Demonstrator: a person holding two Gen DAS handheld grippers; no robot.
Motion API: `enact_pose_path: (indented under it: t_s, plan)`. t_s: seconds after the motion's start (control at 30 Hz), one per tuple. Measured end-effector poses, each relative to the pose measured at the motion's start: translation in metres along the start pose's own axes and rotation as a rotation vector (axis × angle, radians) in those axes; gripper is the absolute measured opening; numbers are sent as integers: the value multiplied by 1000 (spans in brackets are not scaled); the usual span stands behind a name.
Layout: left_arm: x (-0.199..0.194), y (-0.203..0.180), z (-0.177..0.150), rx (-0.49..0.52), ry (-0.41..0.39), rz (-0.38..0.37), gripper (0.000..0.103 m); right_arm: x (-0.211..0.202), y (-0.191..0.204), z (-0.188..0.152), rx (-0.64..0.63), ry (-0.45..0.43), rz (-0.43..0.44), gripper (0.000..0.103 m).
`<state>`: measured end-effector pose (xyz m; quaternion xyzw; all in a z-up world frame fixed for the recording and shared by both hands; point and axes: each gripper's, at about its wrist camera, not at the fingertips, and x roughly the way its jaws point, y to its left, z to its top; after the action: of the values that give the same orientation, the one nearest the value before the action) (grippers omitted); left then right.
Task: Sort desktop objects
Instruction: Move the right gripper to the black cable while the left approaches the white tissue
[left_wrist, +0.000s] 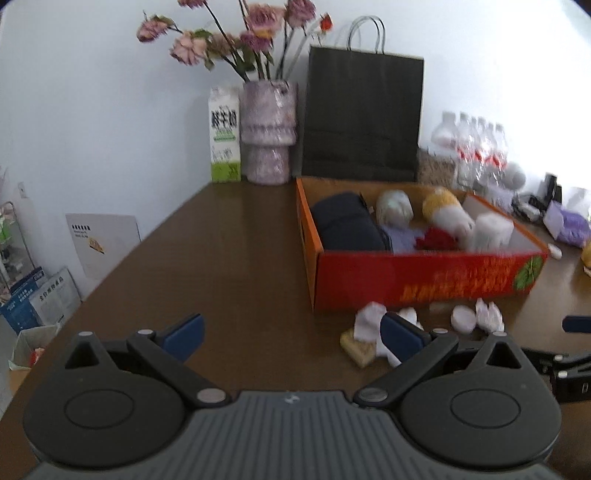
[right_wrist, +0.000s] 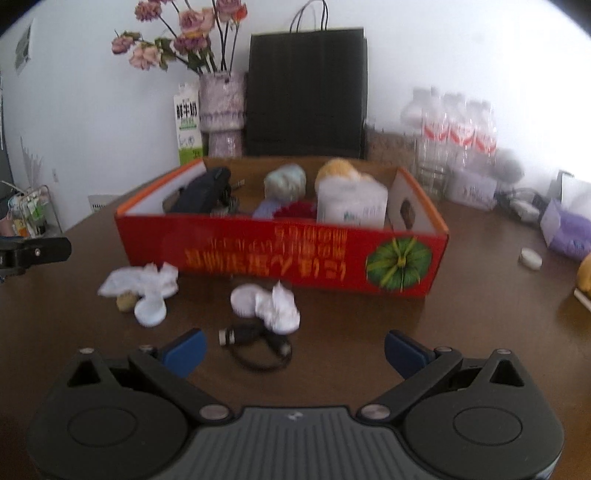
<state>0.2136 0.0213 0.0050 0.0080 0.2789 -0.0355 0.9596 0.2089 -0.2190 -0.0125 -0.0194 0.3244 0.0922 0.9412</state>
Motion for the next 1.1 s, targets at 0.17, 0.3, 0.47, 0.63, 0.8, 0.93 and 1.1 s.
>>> enact_pose_path:
  t_s: [0.17,0.3,0.47,0.63,0.8,0.93,1.1]
  plan:
    - [8,-1,-7,4,32,-3,103,4,0,-3,1,13,-7,103]
    - [11,-3,-7,7,38,-12,103,8,2,-1,-6,16,-8,103]
    - [16,-4,-9,6,51,-20,103,19,8,1,-12,38,7,103]
    - [16,0,-10,-5,56,-19,103,34,17,5,-40,63,39,98]
    - [17,5,-11,-14,61,-14,103,45,21,8,-37,73,41,87]
    - [18,9,-12,-20,66,-12,103,44,19,8,-31,60,43,77]
    - [18,9,-13,-18,67,-15,103,41,17,10,-23,51,45,50]
